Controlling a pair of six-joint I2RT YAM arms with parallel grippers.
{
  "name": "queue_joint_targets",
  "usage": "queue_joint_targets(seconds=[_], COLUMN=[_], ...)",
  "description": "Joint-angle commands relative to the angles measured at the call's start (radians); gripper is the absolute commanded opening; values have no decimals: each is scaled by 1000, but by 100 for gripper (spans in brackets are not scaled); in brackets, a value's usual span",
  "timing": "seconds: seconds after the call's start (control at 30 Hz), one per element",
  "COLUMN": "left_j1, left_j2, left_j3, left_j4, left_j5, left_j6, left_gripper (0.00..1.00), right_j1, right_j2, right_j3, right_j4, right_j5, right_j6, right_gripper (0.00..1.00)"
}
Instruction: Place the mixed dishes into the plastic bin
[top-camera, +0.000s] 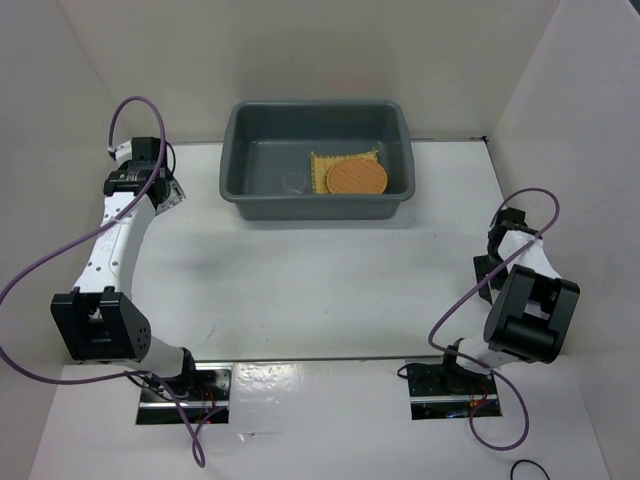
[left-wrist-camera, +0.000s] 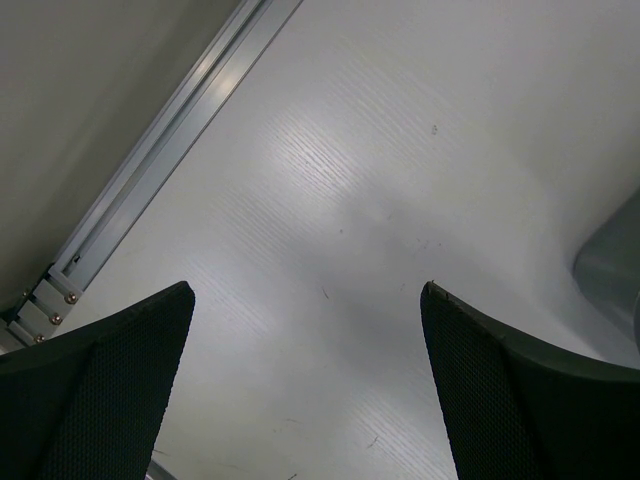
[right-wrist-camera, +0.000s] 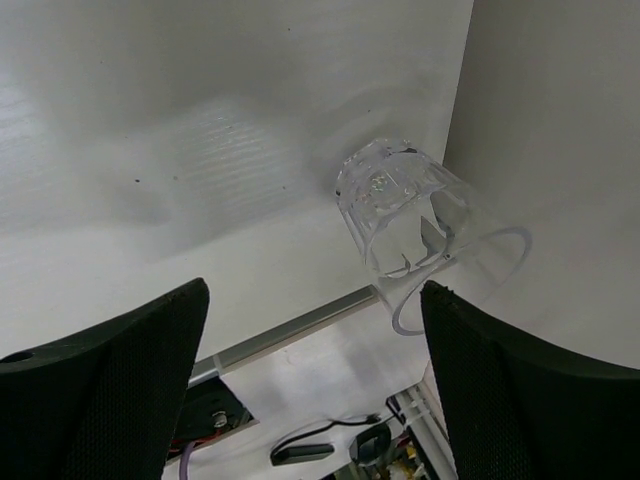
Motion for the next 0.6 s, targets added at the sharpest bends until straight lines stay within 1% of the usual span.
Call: queue_joint_targets(seconds=[0.0,0.13,0.17,0.23,0.37,0.4,0.47,0.57], left_j1=[8,8,18,19,28,28,28,28], left_j2=[-30,-30,-30,-30,-49,-50,-60,-70], left_j3=[-6,-6,-6,-17,-27,-38,-47,-69], left_j4=[10,10,10,10,10,10,10,10], left_j5=[-22,-13,-13,-13,-13,-13,-13,-4], left_j6=[22,22,22,22,22,22,22,22], left_gripper=[100,100,100,100,100,100,100,100], right_j1=[-9,-9,-18,-18,-27,-27,-27,-27], right_j2=[-3,25,35,58,101,101,111,120], right_j3=[44,44,34,34,45,54,54,54], right_j4=[24,42,51,51,51,51,51,51], right_j5=[-13,-13,-13,-24,-33,-33,-33,-33], right_j6=[-14,-32,-32,-32,-32,-32,-32,-32], right_gripper=[91,87,83,79,67,61,54,35])
